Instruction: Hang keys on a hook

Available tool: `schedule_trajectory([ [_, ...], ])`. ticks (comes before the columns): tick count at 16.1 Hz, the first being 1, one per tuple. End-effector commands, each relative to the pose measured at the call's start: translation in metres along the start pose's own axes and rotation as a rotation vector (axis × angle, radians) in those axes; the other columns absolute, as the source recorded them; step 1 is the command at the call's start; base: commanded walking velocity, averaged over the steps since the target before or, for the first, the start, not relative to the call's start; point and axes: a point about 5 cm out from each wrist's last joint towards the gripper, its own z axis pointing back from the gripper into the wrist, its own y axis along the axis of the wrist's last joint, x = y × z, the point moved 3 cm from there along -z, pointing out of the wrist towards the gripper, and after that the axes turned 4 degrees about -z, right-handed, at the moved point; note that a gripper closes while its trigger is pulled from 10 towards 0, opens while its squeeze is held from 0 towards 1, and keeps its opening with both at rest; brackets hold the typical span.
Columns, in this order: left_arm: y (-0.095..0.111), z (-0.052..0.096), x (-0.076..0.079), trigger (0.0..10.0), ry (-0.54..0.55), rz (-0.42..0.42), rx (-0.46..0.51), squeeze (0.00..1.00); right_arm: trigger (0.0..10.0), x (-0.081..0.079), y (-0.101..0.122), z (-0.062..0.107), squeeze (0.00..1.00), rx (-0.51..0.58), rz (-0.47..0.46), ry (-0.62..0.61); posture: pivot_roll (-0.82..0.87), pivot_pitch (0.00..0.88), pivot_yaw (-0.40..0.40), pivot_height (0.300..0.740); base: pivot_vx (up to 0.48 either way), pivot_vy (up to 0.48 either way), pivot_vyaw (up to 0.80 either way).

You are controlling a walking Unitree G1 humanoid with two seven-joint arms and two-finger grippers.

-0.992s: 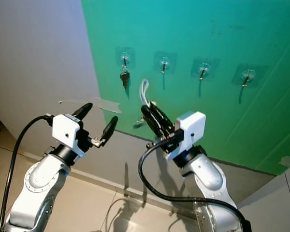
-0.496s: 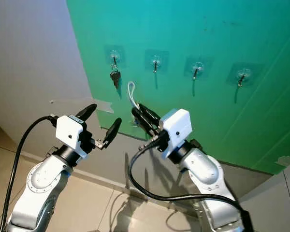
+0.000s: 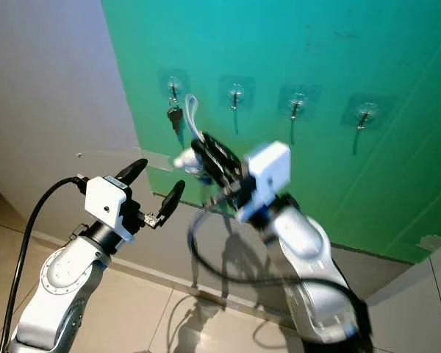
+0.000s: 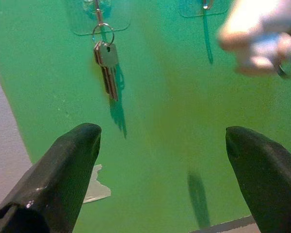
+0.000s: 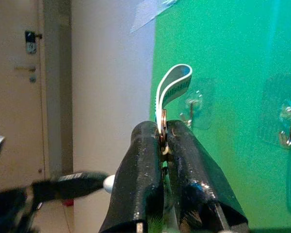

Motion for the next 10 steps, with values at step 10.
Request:
schedule_trajectory([
  [10,0.017,-0.006,0.012,10.0,-0.099,-0.029,0.055,0.0,10.0,0.027,0.005,-0.029,0.0,0.021,-0.151,-0.081,0.0,0.0,0.004,0.74,0.0,0.0,0.0],
])
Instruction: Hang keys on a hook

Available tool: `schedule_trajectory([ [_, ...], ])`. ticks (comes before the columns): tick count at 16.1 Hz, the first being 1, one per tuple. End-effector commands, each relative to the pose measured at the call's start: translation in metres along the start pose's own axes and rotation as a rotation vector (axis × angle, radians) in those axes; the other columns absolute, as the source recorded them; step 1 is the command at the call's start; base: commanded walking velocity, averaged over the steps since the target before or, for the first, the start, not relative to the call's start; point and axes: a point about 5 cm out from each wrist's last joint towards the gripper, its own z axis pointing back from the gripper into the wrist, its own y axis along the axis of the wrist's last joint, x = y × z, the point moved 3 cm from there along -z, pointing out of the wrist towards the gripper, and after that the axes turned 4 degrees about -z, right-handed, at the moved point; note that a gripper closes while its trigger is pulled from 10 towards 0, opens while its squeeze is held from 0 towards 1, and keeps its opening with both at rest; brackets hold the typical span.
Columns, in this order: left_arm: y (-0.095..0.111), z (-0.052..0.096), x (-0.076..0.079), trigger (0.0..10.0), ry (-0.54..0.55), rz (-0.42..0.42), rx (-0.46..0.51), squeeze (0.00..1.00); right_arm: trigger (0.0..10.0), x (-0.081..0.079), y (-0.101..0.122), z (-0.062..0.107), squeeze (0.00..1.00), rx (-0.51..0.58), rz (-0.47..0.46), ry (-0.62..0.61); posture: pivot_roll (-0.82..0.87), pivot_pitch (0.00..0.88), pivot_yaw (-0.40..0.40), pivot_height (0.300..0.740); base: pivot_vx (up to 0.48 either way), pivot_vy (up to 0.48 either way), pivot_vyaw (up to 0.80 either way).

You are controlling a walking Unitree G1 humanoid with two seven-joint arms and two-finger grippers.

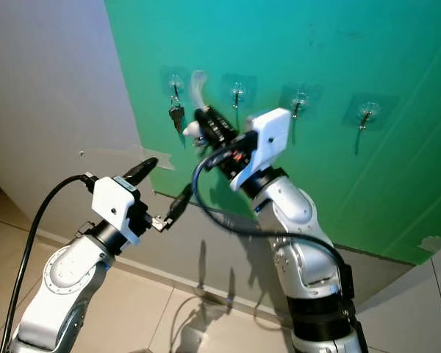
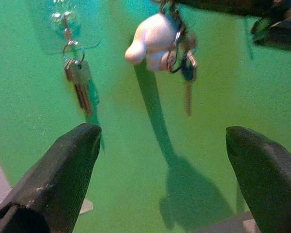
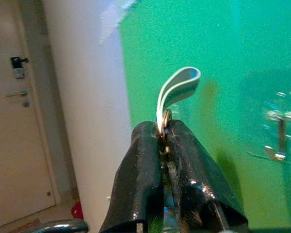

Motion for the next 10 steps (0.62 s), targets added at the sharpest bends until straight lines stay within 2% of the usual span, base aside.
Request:
schedule_trajectory([
  [1,0.008,-0.003,0.0,10.0,-0.018,-0.009,0.025,0.0,10.0,0.006,0.006,-0.002,0.0,0.021,-0.014,-0.03,0.0,0.0,0.005,0.74,0.0,0.0,0.0],
  [5,0.009,-0.003,0.001,10.0,-0.024,-0.008,0.027,0.0,10.0,0.021,0.012,-0.002,0.0,0.057,-0.027,-0.129,0.0,0.0,0.008,0.74,0.0,0.0,0.0],
  [10,0.009,-0.003,0.001,10.0,-0.03,-0.002,0.024,0.0,10.0,0.029,0.016,0.004,0.0,0.061,-0.028,-0.167,-0.01,0.0,0.01,0.74,0.0,0.0,0.0],
])
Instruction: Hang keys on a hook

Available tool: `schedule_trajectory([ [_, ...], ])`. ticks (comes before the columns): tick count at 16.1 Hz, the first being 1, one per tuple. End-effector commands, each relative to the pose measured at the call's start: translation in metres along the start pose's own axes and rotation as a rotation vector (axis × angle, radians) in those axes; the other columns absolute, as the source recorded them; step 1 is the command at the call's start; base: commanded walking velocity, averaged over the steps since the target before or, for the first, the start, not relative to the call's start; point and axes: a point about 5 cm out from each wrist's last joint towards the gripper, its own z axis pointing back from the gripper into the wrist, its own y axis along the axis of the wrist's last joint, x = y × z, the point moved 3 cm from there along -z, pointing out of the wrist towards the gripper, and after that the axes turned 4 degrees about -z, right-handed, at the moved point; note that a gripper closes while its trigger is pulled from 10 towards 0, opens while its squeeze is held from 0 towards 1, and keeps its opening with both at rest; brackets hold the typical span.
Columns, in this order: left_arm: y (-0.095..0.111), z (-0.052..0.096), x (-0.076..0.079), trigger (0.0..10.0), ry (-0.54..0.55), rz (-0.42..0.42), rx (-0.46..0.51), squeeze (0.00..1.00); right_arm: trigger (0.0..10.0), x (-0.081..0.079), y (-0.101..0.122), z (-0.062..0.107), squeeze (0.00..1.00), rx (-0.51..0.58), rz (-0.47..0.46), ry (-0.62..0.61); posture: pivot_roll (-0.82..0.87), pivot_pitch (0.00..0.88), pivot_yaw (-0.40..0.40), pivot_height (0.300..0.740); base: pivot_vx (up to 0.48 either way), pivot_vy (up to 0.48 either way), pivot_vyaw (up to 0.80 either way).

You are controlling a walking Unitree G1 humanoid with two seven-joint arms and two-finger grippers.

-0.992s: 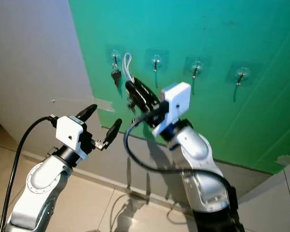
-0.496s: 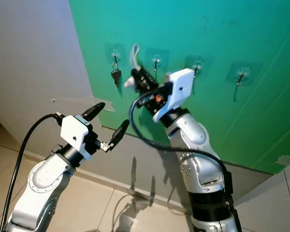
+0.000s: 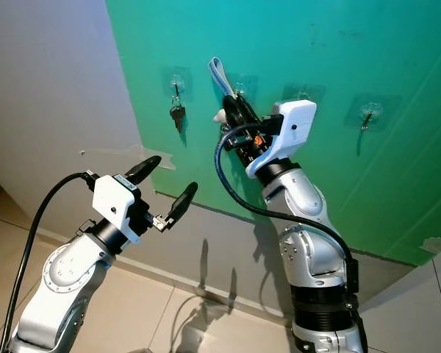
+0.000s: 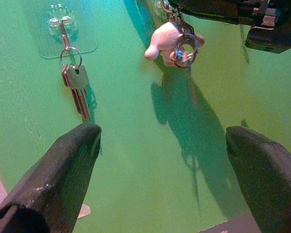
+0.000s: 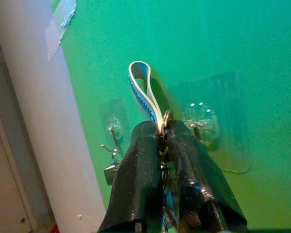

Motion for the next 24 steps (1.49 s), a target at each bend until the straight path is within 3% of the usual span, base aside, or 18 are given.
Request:
schedule_trajectory([
  [1,0.006,-0.002,0.001,10.0,-0.017,-0.007,0.016,0.0,10.0,0.002,0.007,0.002,0.0,0.016,0.002,-0.015,-0.01,0.0,0.011,0.74,0.0,0.0,0.0],
  [9,0.005,-0.001,0.003,10.0,-0.027,0.003,0.008,0.0,10.0,0.014,-0.004,0.022,0.0,-0.062,-0.028,-0.075,-0.01,0.0,0.018,0.74,0.0,0.0,0.0],
  [14,0.005,-0.001,0.004,10.0,-0.026,0.002,0.006,0.0,10.0,0.014,-0.018,0.025,0.0,-0.144,-0.033,-0.076,-0.01,0.0,0.012,0.74,0.0,0.0,0.0],
  [23,0.009,-0.004,0.003,10.0,-0.031,0.013,0.027,0.0,10.0,0.012,-0.018,0.024,0.0,-0.147,-0.024,-0.066,-0.01,0.0,0.015,0.74,0.0,0.0,0.0],
  [24,0.009,-0.004,0.003,10.0,-0.033,0.014,0.028,0.0,10.0,0.012,-0.018,0.024,1.0,-0.141,-0.03,-0.066,-0.01,0.0,0.016,0.74,0.0,0.0,0.0],
])
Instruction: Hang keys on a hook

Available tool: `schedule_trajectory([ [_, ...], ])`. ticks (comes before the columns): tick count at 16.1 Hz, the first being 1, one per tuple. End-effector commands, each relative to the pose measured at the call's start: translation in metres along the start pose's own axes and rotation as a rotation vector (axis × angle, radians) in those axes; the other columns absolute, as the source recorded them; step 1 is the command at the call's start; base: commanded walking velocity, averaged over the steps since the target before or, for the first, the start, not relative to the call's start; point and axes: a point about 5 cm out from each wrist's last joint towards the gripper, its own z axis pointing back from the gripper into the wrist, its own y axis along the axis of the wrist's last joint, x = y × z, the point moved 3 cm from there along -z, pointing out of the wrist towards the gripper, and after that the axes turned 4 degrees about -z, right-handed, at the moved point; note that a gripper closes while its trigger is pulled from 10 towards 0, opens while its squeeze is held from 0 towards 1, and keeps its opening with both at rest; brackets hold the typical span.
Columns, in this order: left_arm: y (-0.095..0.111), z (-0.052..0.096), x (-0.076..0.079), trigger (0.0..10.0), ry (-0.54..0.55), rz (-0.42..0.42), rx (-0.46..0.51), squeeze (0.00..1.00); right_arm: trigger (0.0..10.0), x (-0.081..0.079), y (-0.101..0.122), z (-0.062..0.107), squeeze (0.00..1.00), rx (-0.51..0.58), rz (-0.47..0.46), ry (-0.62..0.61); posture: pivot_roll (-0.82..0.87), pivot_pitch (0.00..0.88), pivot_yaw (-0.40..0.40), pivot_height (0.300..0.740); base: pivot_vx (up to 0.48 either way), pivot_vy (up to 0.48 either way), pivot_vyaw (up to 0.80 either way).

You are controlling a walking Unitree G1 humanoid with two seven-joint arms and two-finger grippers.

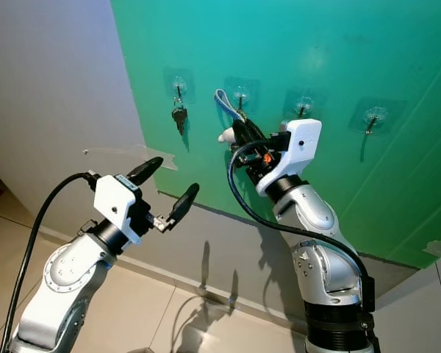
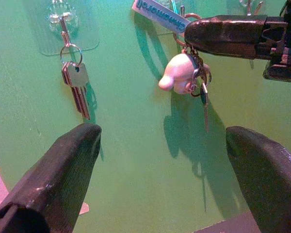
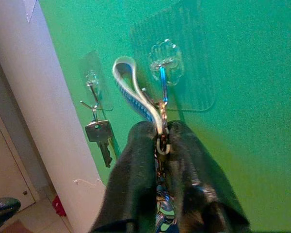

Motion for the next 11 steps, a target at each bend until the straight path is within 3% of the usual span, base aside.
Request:
schedule_trajectory([
  [1,0.008,-0.003,0.002,10.0,-0.021,-0.003,0.029,0.0,10.0,0.0,-0.001,0.001,1.0,-0.008,-0.006,-0.002,-0.01,0.0,0.016,0.74,0.0,0.0,0.0],
  [7,0.007,-0.001,0.003,10.0,-0.022,0.0,0.024,0.0,10.0,-0.003,0.003,0.0,1.0,0.016,-0.011,0.024,-0.01,0.0,0.012,0.74,0.0,0.0,0.0],
  [8,0.007,-0.001,0.003,10.0,-0.022,0.001,0.022,0.0,10.0,-0.003,0.004,0.002,0.96,0.018,-0.002,0.024,-0.01,0.0,0.011,0.74,0.0,0.0,0.0],
  [9,0.006,0.0,0.004,10.0,-0.021,0.002,0.021,0.0,10.0,-0.003,0.004,0.004,0.42,0.024,0.006,0.024,-0.01,0.0,0.012,0.74,0.0,0.0,0.0],
  [10,0.004,0.001,0.004,10.0,-0.021,0.004,0.011,0.0,10.0,-0.004,0.006,0.008,0.0,0.033,0.018,0.032,-0.01,0.0,0.012,0.74,0.0,0.0,0.0],
  [11,-0.001,0.005,0.005,10.0,-0.025,0.005,-0.009,0.0,10.0,-0.007,0.009,0.016,0.0,0.049,0.014,0.053,-0.01,0.0,0.012,0.74,0.0,0.0,0.0],
])
